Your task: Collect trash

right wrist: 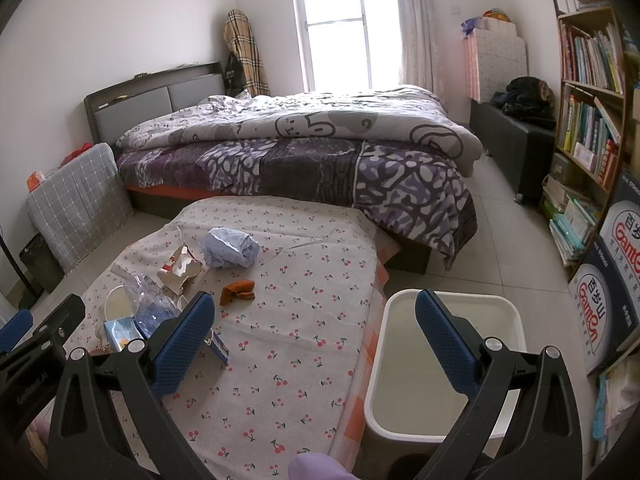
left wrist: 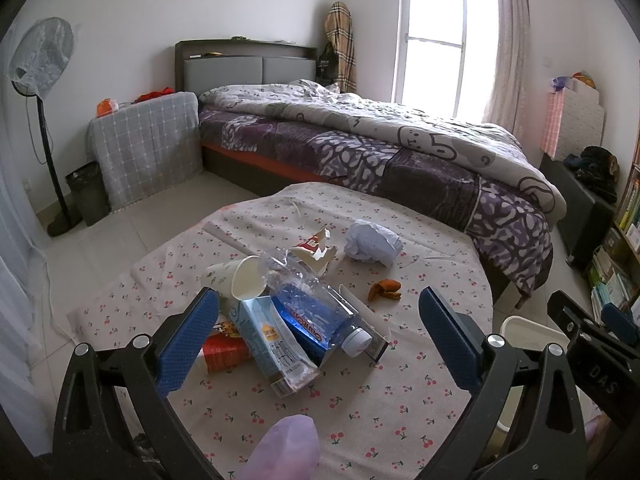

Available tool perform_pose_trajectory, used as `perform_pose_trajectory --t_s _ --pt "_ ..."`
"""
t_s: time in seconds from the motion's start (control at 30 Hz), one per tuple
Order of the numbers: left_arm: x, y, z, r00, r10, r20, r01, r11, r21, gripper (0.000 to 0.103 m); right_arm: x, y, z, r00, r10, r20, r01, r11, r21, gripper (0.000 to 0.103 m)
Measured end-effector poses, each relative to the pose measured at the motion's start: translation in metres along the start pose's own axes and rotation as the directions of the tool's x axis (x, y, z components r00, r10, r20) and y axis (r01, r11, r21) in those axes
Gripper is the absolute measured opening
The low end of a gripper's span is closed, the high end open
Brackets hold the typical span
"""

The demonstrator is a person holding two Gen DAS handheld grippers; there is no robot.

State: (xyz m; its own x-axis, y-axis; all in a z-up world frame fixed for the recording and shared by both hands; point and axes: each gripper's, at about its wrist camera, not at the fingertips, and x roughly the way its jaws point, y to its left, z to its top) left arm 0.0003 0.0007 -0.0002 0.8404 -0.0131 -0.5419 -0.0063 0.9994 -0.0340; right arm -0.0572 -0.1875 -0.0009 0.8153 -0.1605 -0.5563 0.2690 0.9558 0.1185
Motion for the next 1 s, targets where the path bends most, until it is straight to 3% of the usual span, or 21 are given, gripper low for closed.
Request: perform_pose_trajectory --t_s 0.87,1.0 --pt "0.0 0.0 0.0 1.0 0.003 -0.008 -0.003 1.0 -0.004 0.096 0.0 -0.002 0.0 1.0 0.001 -0.007 0.0 1.0 0.003 0.098" --pt "0.008 0.018 -0.009 0.999 0.009 -0.038 -0.009 1.0 -0.009 0.096 0.006 0.0 -0.007 0.998 0.017 -0.053 -0.017 1.0 0.01 0.098"
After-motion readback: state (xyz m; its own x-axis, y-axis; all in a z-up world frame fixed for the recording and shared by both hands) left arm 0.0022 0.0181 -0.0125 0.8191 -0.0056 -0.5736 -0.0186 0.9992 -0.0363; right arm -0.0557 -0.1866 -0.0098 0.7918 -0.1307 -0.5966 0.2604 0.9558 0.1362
